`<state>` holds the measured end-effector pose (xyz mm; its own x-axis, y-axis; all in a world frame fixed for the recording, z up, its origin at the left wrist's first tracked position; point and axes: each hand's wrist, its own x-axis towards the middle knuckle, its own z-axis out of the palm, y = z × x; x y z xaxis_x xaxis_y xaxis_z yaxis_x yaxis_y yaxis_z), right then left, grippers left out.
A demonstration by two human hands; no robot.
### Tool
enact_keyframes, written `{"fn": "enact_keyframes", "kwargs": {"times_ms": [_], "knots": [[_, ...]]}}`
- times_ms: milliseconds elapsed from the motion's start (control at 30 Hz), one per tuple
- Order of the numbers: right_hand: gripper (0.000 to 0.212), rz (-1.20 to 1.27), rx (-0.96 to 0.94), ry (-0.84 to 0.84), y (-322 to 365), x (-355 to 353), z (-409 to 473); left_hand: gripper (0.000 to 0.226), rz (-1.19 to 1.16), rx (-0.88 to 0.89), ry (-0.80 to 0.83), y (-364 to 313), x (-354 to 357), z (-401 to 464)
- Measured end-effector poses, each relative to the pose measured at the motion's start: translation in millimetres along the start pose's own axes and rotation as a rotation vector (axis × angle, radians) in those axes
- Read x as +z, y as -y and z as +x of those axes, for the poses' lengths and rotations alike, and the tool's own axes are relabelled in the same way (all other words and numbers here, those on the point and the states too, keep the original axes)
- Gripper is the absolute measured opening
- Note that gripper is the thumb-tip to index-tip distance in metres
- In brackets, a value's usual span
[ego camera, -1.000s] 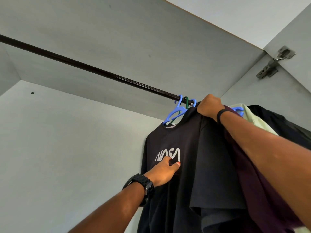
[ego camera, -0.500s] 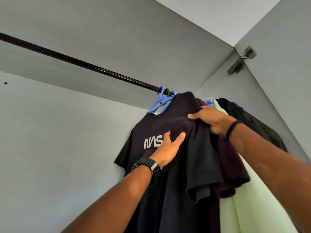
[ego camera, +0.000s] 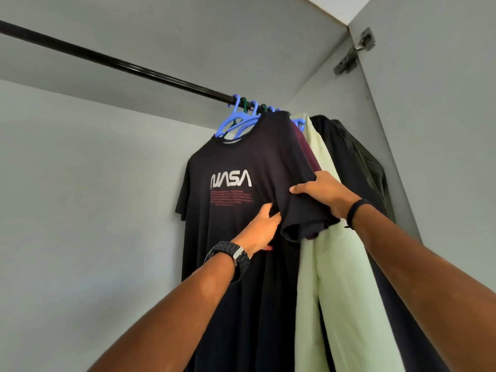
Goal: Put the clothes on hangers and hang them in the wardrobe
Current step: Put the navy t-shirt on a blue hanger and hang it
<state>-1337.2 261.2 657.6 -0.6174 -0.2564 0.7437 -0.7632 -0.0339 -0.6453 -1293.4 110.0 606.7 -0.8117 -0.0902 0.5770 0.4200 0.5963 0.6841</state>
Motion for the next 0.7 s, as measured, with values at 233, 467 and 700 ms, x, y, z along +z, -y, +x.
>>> {"fn": "enact_keyframes", "kwargs": {"times_ms": [233,467,700], "knots": [[0.012,0.129,0.018,0.256,-22,-28,-63,0.037,-0.088,-0.089,-0.120,-15,49,-74],[0.014,0.158,0.034,0.284,-44,-44,-133,0.036,-0.024,-0.123,-0.386,-26,98,-152],[0.012,0.391,0.119,0.439,-45,-47,-239,0.034,0.068,-0.215,-0.597,-53,143,-252]]}}
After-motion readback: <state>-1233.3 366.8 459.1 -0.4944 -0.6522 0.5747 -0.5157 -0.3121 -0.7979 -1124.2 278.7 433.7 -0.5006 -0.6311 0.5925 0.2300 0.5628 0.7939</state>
